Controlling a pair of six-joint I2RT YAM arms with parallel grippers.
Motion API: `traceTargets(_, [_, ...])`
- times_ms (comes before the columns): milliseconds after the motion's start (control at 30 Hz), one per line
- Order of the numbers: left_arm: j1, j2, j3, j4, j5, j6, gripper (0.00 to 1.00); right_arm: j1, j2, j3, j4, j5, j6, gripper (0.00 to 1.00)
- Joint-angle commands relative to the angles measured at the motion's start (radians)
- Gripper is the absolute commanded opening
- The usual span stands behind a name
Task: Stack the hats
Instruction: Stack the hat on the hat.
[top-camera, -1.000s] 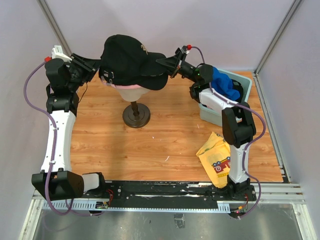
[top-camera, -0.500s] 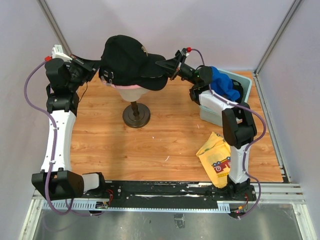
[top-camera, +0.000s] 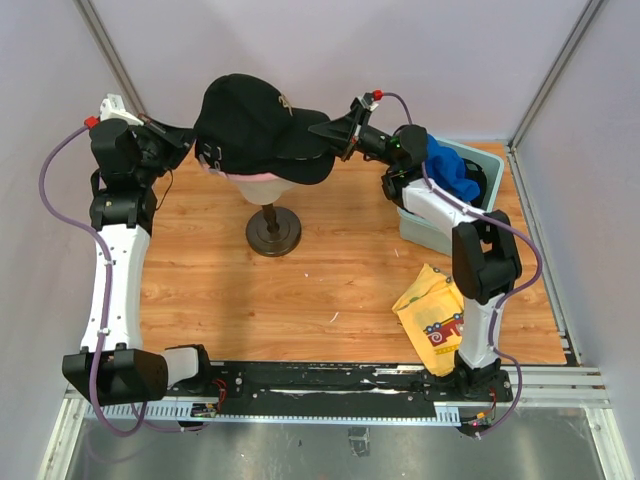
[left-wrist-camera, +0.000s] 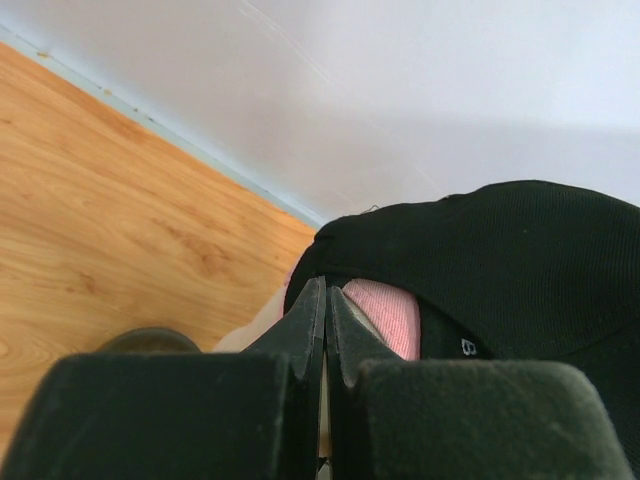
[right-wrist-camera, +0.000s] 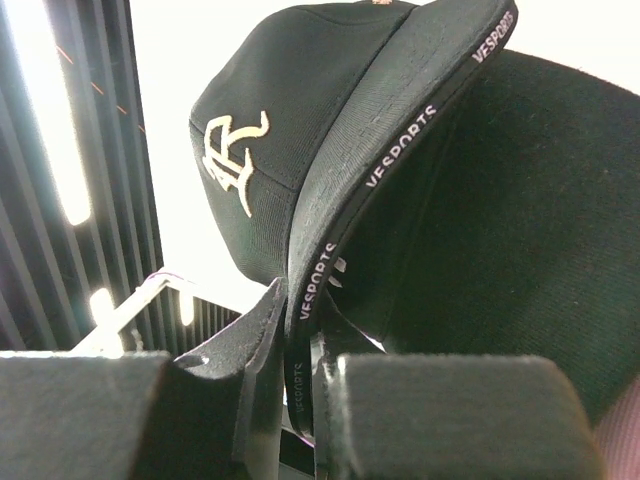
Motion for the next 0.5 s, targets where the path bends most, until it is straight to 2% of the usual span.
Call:
traceTargets(0, [0.004, -0.014, 0.015, -0.100, -0.047, 0.062, 0.00, 0.030, -0.036, -0.026, -0.041, -0.106, -0.065, 0.13])
traceTargets(267, [0.004, -0.022, 0.032, -0.130, -0.053, 0.083, 0.01, 0.024, -0.050, -0.074, -0.039, -0.102, -0.072, 0.13])
traceTargets(367, [0.004, -0.023, 0.032, -0.137, -0.052, 0.085, 0.01, 0.022, -0.056, -0.096, -0.035, -0.102, -0.075, 0.02])
traceTargets(467, [0.004, -0.021, 0.032, -0.141, -0.045, 0.085, 0.00, 0.019, -0.061, -0.118, -0.037, -0.108, -0.081, 0.01])
